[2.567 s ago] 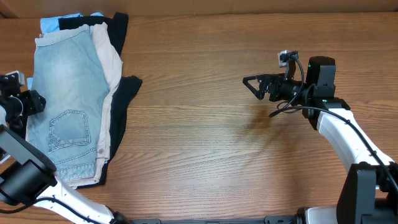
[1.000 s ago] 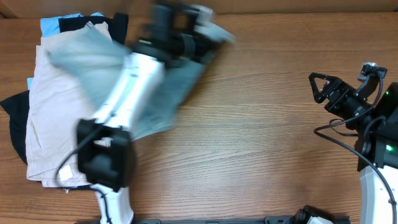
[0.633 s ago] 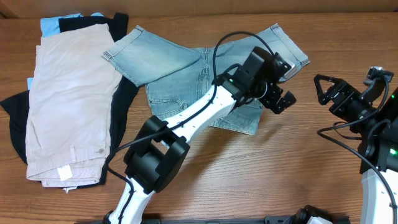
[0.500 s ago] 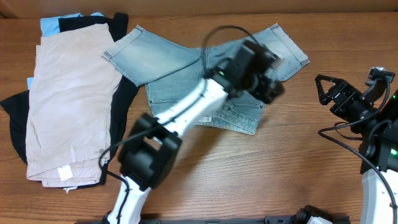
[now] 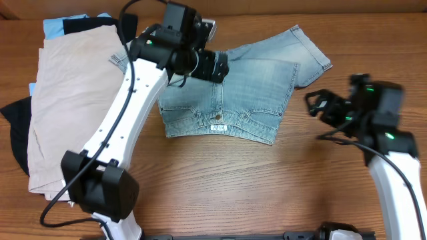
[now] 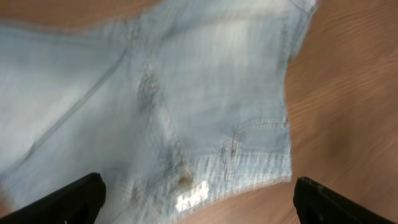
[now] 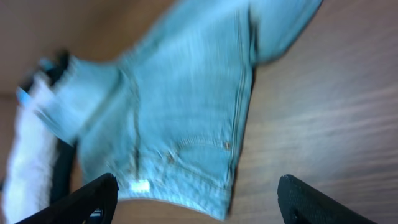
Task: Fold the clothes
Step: 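Grasp the shorts' waistband with both grippers, left and right sides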
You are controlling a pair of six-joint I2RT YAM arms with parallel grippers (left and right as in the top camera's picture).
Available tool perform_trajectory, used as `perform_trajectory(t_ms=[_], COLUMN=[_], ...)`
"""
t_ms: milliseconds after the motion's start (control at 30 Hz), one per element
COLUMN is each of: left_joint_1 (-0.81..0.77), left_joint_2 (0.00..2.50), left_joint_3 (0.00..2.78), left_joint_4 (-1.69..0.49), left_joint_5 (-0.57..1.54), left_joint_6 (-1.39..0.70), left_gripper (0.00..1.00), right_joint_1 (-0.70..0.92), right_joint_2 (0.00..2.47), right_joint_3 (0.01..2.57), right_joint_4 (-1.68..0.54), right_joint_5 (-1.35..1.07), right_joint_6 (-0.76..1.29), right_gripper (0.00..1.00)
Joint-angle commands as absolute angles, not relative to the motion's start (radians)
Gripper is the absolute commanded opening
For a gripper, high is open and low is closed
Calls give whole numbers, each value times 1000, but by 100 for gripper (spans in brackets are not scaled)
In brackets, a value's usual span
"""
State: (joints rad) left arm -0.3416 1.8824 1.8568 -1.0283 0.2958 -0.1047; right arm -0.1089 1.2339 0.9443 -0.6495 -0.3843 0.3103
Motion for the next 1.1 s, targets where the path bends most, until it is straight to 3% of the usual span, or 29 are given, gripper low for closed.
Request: perform_trajectory(t_ms=[0, 133, 300, 600, 833, 1067], left_joint_1=[-307, -274, -237, -234, -234, -250], left_joint_2=[1877, 1877, 1877, 1877, 1877, 1877], left_joint_3=[1865, 1817, 1646, 1290, 1174, 1104], left_joint_4=[-1143, -1253, -1216, -1008, -866, -624], left_joint_5=[191, 104, 94, 35, -78, -43], left_joint_6=[-65, -84, -164, -256, -293, -292], left_gripper=[100, 100, 96, 96, 96, 98], right_joint_1=[-27, 51, 110, 125, 125, 146], right_joint_2=[1315, 1413, 1508, 1561, 1562, 1562], right_joint_3=[964, 964, 964, 963, 943, 900], right_joint_4=[-650, -645, -627, -640, -627, -580], right_joint_5=[-276, -249, -219, -124, -101, -101], right_joint_6=[345, 372, 420, 466, 476, 511], right_gripper=[85, 84, 80, 69, 67, 60])
